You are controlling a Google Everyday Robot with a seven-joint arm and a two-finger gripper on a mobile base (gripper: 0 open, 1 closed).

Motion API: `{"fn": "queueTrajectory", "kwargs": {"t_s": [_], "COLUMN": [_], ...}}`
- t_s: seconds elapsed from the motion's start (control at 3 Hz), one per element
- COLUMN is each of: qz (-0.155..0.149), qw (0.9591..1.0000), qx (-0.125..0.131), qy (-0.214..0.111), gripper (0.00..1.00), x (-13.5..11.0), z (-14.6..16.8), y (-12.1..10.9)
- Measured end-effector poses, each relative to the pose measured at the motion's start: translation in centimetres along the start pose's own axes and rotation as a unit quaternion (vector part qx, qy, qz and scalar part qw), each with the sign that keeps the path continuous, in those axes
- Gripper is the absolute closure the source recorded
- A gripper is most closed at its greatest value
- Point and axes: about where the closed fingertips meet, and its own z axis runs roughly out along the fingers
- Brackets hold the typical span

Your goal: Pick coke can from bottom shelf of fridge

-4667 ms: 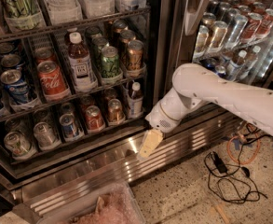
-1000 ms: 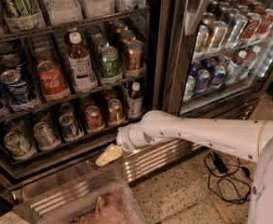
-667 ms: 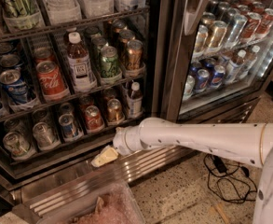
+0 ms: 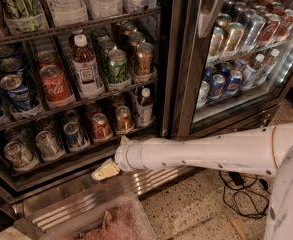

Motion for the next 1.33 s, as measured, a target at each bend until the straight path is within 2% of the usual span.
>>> {"fn": "queueTrajectory", "kwargs": {"t_s": [0.33, 0.67, 1.0, 1.33], "qz": [-0.002, 0.001, 0.006, 0.012], "qw": [0.9995, 0.997, 0.9931, 0.9851], "qx": [0.019, 0.052, 0.084, 0.124], "qy": [-0.025, -0.057, -0.082, -0.119], "gripper": [0.0, 0.0, 0.0, 0.0], "x": [-0.3, 0.1, 0.8, 0.5], "z": [-0.1, -0.6, -0.7, -0.6], "y": [0.2, 1.1, 2.2, 1.9]}}
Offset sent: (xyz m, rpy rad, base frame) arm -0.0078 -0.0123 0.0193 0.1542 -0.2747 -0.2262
